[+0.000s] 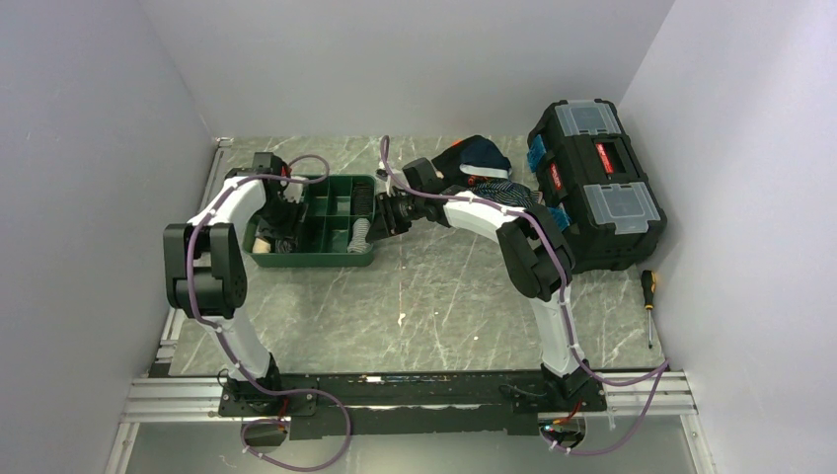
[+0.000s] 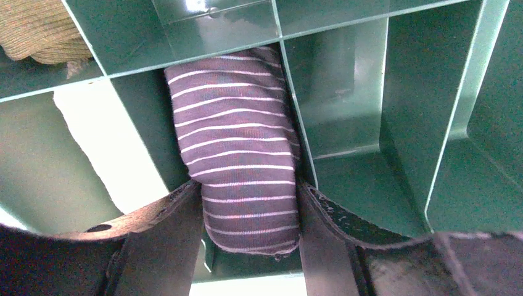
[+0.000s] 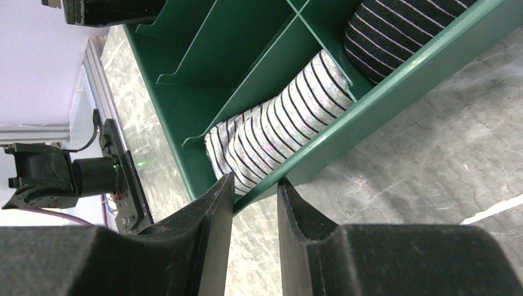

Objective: Roll the underwear
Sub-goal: Place the underwear in the storage box.

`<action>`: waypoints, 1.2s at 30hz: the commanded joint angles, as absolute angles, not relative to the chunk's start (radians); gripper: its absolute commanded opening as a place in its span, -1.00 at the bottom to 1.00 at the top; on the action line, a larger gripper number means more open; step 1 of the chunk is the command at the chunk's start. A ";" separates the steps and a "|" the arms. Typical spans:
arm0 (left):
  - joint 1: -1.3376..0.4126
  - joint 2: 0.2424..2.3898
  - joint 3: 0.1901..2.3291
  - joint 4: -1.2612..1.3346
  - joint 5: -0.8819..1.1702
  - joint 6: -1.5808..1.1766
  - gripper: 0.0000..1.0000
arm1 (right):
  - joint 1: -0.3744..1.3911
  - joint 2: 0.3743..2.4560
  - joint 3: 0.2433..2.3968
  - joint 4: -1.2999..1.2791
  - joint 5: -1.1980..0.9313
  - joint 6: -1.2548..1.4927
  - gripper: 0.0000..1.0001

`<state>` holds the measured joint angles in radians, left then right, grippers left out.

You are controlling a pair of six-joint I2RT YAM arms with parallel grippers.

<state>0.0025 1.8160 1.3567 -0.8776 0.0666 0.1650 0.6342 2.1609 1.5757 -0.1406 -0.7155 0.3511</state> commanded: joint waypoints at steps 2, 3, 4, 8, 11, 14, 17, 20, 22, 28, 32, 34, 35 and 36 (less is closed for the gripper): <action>-0.012 1.763 1.375 -0.899 0.145 0.175 0.25 | 0.658 2.178 1.592 -0.095 -0.701 0.304 -0.38; -0.012 1.757 1.374 -0.900 0.144 0.176 0.25 | 0.658 2.177 1.592 -0.095 -0.701 0.304 -0.38; -0.012 1.752 1.376 -0.903 0.143 0.177 0.26 | 0.658 2.178 1.592 -0.094 -0.701 0.305 -0.38; -0.011 1.733 1.358 -0.902 0.135 0.178 0.28 | 0.658 2.180 1.595 -0.094 -0.702 0.305 -0.37; -0.009 1.717 1.338 -0.896 0.133 0.179 0.30 | 0.657 2.181 1.594 -0.094 -0.702 0.306 -0.38; -0.008 1.691 1.325 -0.886 0.133 0.178 0.31 | 0.659 2.181 1.594 -0.094 -0.702 0.305 -0.38; -0.009 1.668 1.330 -0.880 0.133 0.174 0.31 | 0.659 2.180 1.593 -0.093 -0.703 0.305 -0.38; -0.009 1.653 1.337 -0.875 0.134 0.171 0.29 | 0.660 2.183 1.594 -0.092 -0.703 0.307 -0.37; -0.009 1.648 1.336 -0.870 0.133 0.172 0.27 | 0.659 2.181 1.595 -0.093 -0.703 0.305 -0.38; -0.008 1.636 1.325 -0.864 0.137 0.179 0.15 | 0.658 2.176 1.603 -0.106 -0.698 0.290 -0.38; -0.007 1.630 1.304 -0.863 0.192 0.176 0.09 | 0.656 2.168 1.610 -0.114 -0.692 0.277 -0.37; -0.006 1.633 1.290 -0.862 0.215 0.171 0.09 | 0.654 2.159 1.611 -0.118 -0.690 0.271 -0.33; -0.007 1.636 1.284 -0.862 0.221 0.170 0.08 | 0.653 2.155 1.612 -0.120 -0.689 0.268 -0.32; -0.006 1.640 1.280 -0.861 0.225 0.167 0.08 | 0.653 2.153 1.613 -0.122 -0.686 0.266 -0.31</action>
<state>-0.0078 1.6665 1.2995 -0.8730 0.1631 0.1783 0.6384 2.1609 1.5799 -0.1272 -0.7074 0.3237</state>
